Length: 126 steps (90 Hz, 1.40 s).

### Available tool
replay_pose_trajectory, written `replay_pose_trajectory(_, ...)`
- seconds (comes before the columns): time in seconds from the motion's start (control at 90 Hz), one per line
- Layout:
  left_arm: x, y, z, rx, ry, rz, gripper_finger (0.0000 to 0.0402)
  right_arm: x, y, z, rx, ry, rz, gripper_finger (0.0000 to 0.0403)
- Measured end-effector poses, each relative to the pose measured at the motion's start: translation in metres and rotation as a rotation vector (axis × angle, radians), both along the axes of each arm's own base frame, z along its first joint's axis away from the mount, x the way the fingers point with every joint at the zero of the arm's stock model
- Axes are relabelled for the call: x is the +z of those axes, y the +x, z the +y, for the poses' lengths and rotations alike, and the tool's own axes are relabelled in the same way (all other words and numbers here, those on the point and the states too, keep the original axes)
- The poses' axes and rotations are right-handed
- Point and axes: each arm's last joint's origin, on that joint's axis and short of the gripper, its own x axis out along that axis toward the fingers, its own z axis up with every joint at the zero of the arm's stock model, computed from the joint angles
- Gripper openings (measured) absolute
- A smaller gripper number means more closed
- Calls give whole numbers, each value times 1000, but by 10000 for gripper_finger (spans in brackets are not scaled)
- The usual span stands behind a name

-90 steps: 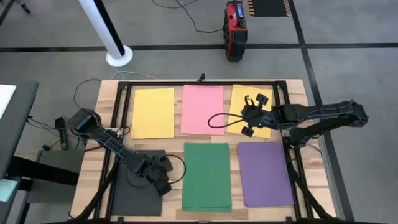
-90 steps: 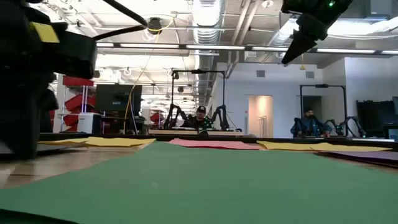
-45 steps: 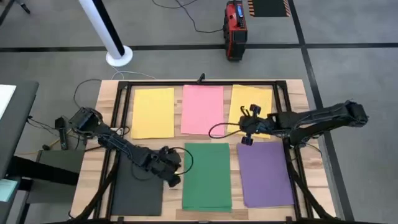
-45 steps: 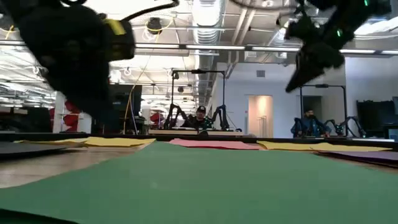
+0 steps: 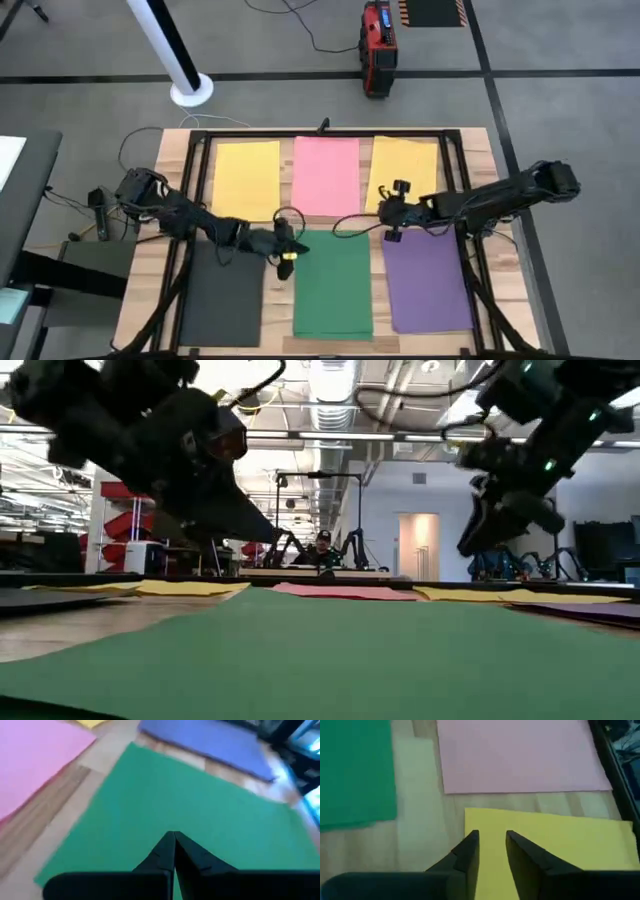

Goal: Organize paper
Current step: Stack the right yellow colored paper on top of the left yellow colored paper

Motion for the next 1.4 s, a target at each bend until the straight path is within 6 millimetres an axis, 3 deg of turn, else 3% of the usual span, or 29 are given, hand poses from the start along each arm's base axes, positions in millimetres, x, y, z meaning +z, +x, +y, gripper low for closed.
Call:
replay_pose_trajectory(0.267,-6,0,34,-76,-14,32,0,-42,25,3,-29,-102,116,152)
replay_pose_trajectory(0.489,-6,1,53,-81,-49,32,0,-53,40,7,-98,-110,124,139)
replay_pose_trajectory(0.633,-4,3,56,-82,-54,6,0,-53,44,7,-114,-100,124,102)
replay_pose_trajectory(0.844,-2,4,55,-83,-64,-13,0,-52,46,8,-98,-90,127,10)
replay_pose_trajectory(1.056,4,5,55,-84,-64,-68,0,-48,47,11,-97,-97,127,4)
replay_pose_trajectory(1.4,8,5,55,-104,-21,-92,0,-15,42,22,-107,-79,98,0)
